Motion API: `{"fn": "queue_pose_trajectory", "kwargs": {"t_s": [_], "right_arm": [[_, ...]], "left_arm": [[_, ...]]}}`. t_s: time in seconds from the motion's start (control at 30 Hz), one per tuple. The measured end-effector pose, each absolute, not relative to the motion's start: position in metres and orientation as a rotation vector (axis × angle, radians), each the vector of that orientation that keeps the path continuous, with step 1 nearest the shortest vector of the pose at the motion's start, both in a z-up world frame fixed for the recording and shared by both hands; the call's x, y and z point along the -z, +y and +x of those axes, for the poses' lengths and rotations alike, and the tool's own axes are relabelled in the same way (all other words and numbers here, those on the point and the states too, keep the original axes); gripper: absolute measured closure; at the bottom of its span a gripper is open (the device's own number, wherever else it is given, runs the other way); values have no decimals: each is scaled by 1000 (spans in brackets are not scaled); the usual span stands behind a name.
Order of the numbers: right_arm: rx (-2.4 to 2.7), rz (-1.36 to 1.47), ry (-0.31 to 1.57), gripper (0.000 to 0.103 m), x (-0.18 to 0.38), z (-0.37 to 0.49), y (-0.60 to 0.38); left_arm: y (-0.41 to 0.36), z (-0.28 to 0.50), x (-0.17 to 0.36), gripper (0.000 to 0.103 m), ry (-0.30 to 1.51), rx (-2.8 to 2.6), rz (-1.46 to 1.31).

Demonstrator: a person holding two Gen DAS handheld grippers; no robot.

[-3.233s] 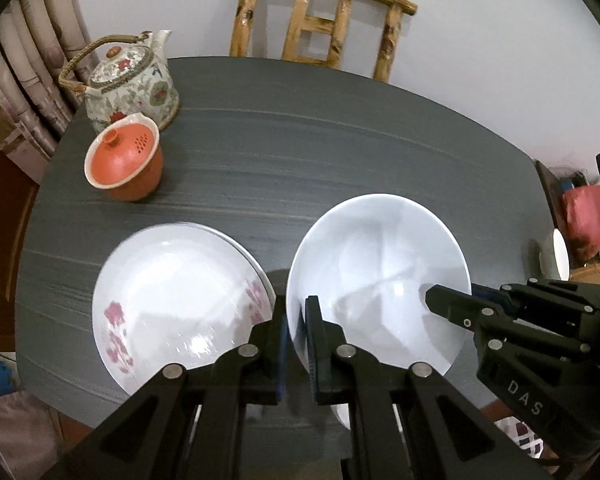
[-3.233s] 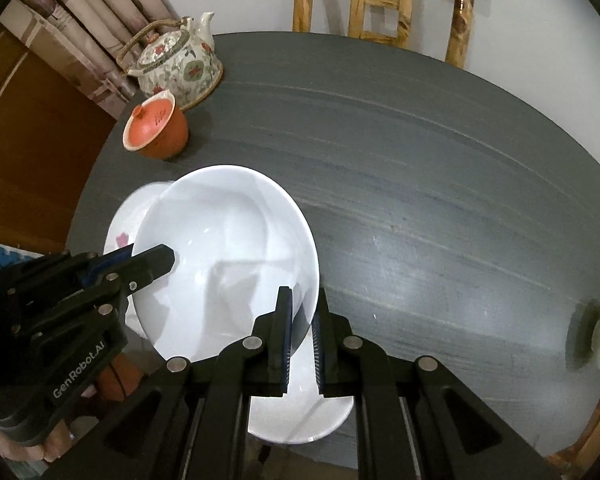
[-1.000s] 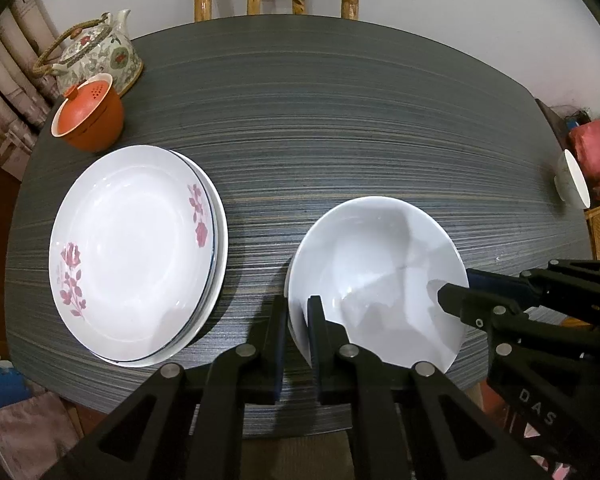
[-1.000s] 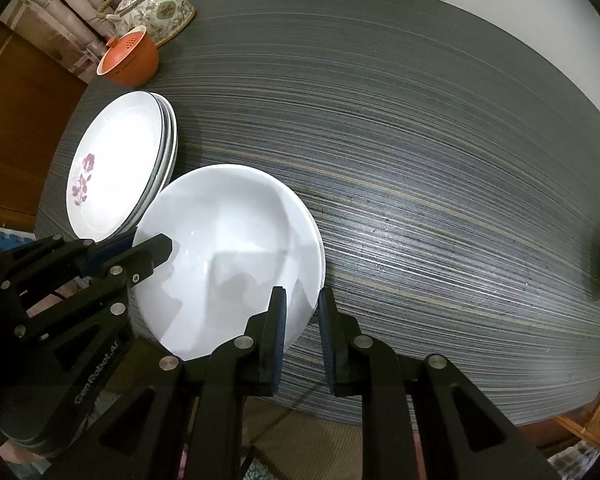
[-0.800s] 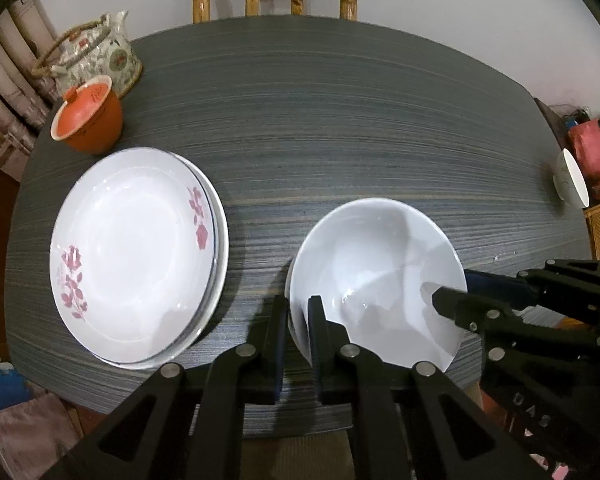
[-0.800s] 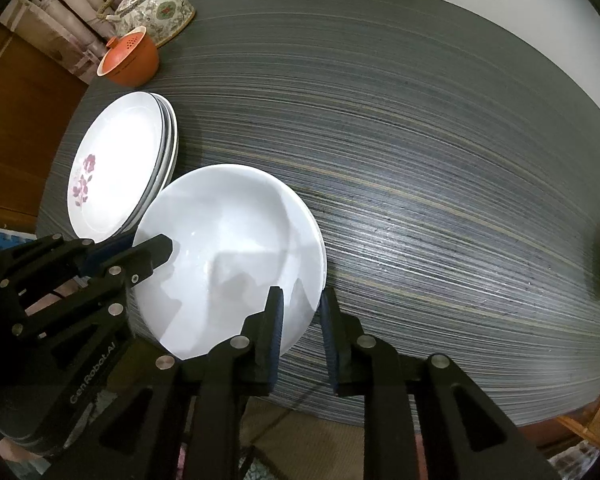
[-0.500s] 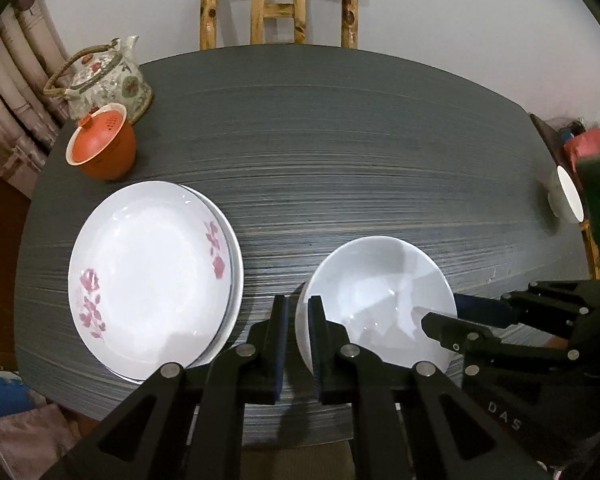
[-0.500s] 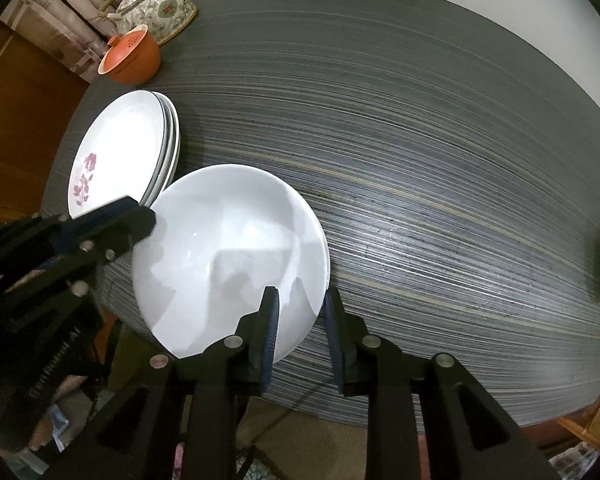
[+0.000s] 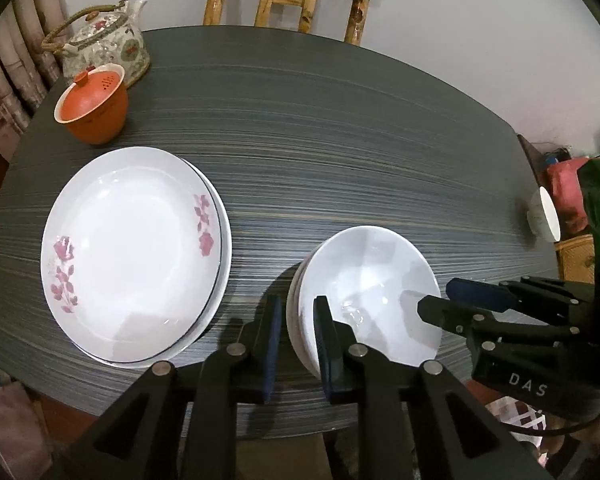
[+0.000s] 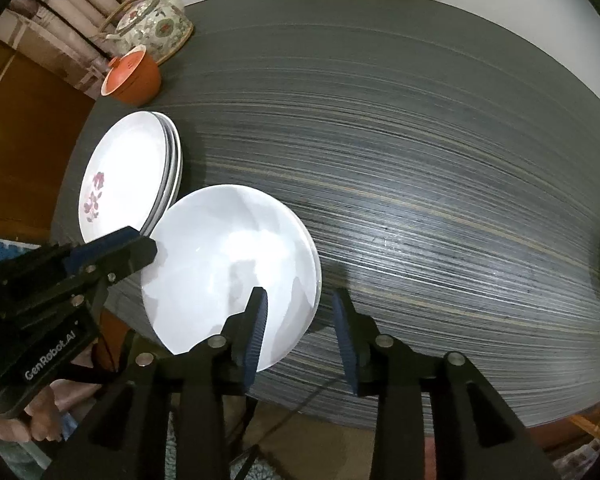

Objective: Organize plates and bowls

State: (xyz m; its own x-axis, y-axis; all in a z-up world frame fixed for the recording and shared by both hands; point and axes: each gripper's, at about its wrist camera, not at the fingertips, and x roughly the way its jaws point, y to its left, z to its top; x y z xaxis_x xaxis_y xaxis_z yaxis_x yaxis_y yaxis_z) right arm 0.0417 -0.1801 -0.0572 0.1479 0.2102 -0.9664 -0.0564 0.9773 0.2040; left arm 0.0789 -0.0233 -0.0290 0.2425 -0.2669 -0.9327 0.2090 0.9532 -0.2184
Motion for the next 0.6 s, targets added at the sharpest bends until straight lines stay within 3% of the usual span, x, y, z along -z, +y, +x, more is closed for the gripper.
{"fn": "queue_pose_trajectory", "kwargs": {"t_s": [0.6], "right_arm": [[-192,151,1466,68,90,48,-179]], "left_arm": [[-24,85,53,81,1322,330,-98]]}}
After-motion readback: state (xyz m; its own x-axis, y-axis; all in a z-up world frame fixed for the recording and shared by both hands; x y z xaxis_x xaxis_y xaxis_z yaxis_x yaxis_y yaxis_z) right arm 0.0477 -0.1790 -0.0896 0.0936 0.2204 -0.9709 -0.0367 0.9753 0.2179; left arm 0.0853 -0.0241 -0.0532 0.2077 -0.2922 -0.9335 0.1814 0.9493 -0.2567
